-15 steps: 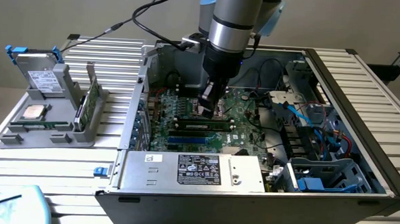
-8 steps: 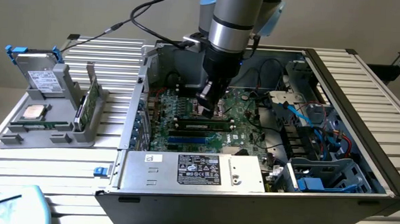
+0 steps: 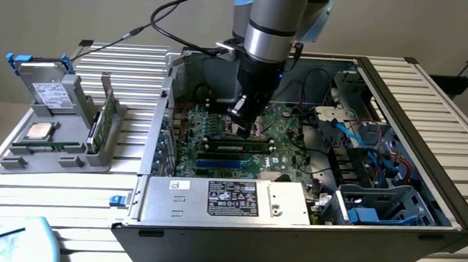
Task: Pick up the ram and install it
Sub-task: 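Press down the ram until it locks into place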
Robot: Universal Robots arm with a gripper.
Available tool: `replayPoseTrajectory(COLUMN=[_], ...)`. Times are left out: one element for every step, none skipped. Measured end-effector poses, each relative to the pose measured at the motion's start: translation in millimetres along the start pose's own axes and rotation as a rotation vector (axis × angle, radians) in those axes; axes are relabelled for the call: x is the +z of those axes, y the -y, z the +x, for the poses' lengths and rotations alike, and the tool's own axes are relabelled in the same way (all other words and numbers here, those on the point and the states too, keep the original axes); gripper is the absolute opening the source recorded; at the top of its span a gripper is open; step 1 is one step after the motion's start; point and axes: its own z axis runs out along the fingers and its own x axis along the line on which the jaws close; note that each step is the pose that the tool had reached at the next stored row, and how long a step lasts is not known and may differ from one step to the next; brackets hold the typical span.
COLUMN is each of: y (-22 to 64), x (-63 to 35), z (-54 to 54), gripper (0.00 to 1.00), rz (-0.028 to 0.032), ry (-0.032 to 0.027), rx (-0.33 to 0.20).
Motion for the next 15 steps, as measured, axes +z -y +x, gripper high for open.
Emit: replayPoseTrajectory(y=[0.0,0.0,0.0,0.0,0.0,0.0,0.0,0.0,0.0,0.0,0.0,0.0,0.0,0.0,0.0], x=[0.6,1.3,2.0,2.7,3.1,3.4,3.4,3.5,3.5,3.6,3.5,3.5,3.5,3.4,3.3], z=[-0.1,-0.2,-0.3,-0.4,-0.5,-0.5,-0.5,-0.6,-0.6,-0.6,-0.6,-0.6,-0.5,-0.5,-0.5], gripper=[0.1,0.1,0.1,0.1,0.1,0.1,0.1,0.1,0.1,0.1,0.1,0.1,0.1,0.1,0.1], rz=[0.0001,0.0,-0.0004,-0.0007,-0.001,-0.0017,-0.0027,-0.0039,-0.0052,-0.0066,-0.0081,-0.0093,-0.0099,-0.0103,-0.01], ry=[0.0019,0.0037,0.0055,0.0069,0.0082,0.0095,0.0105,0.0114,0.0124,0.0133,0.0138,0.0145,0.0156,0.0167,0.0183], rx=[0.012,0.024,0.037,0.049,0.062,0.075,0.086,0.1,0.113,0.125,0.138,0.149,0.16,0.169,0.178])
